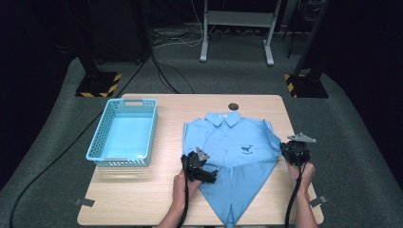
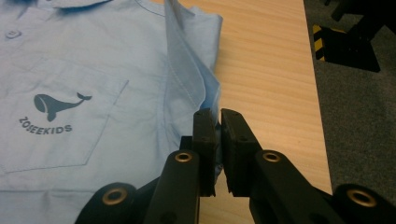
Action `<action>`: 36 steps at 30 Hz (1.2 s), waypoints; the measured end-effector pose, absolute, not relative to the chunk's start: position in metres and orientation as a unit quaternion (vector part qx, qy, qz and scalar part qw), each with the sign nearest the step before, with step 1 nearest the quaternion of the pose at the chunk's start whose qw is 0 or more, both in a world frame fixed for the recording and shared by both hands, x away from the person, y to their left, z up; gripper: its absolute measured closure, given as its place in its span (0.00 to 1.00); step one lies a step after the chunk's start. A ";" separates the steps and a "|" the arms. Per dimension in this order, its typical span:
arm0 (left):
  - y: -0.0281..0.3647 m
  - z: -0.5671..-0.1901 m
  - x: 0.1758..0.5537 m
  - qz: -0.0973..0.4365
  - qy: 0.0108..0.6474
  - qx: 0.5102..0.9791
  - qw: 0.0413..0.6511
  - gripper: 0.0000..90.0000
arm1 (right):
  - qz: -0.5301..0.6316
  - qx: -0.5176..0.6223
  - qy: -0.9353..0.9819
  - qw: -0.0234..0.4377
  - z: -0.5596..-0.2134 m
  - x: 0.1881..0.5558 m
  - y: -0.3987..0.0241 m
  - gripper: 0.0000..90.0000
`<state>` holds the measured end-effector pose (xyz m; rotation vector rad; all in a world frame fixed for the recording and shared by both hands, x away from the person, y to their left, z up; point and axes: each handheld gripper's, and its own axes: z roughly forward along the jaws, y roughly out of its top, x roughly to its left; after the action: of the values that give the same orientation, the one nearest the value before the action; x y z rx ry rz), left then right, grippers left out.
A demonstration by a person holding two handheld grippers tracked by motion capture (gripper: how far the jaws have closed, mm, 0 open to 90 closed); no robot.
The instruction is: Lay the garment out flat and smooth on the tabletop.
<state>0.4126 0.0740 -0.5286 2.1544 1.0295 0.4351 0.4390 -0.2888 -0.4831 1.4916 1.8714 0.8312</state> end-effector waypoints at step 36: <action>0.070 -0.529 0.410 0.171 0.401 0.829 0.350 0.00 | 0.316 0.542 0.746 0.224 -0.526 0.445 -0.255 0.04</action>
<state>0.4104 0.0702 -0.5288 2.1480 1.0400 0.4430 0.4447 -0.2551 -0.5258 1.4955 2.0579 0.8722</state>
